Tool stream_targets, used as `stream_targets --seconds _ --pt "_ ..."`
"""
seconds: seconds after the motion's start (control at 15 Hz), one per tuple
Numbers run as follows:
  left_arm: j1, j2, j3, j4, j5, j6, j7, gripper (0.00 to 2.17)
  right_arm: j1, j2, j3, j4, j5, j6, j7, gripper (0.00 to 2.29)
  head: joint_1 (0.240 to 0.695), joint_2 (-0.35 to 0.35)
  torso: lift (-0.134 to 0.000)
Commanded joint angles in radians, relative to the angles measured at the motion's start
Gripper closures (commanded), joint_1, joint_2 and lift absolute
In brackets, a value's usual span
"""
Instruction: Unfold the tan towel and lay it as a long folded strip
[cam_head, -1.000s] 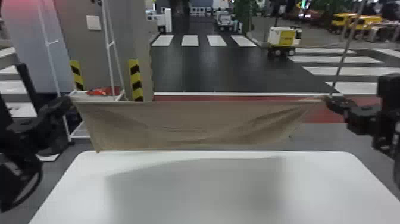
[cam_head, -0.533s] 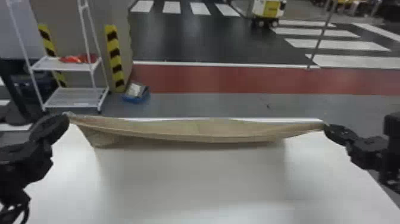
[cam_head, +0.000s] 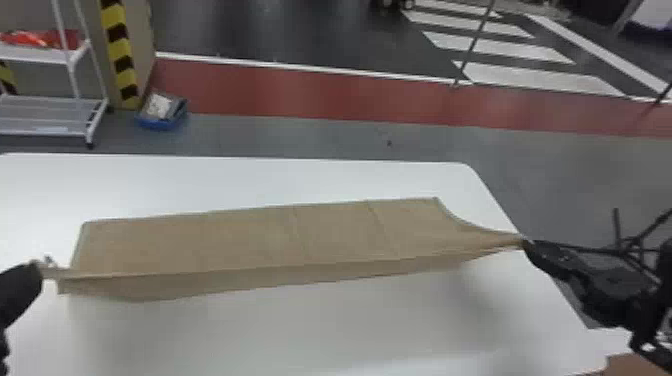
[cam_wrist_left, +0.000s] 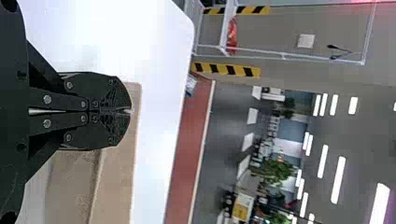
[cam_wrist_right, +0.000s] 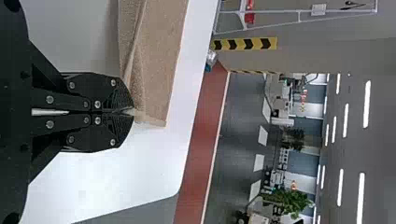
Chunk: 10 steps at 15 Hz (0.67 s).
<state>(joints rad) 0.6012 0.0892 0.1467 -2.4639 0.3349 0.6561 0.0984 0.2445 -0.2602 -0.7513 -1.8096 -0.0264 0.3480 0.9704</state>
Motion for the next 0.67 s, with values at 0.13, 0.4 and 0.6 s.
stream_targets --seconds 0.13,0.4,0.6 --pt "-0.005 0.000 -0.042 -0.044 -0.062 0.101 0.026 1.74 0.081 -0.002 -0.080 -0.086 -0.055 0.062 0.051 1.30 0.695 -0.348 -0.111" --pt "-0.109 0.000 -0.084 0.017 -0.125 0.107 0.060 1.74 -0.103 -0.014 0.093 -0.020 0.166 0.302 0.030 1.30 0.695 -0.342 -0.111" --pt "-0.187 0.000 -0.115 0.057 -0.174 0.129 0.093 1.74 -0.248 -0.053 0.179 0.110 0.233 0.363 -0.015 1.30 0.695 -0.302 -0.111"
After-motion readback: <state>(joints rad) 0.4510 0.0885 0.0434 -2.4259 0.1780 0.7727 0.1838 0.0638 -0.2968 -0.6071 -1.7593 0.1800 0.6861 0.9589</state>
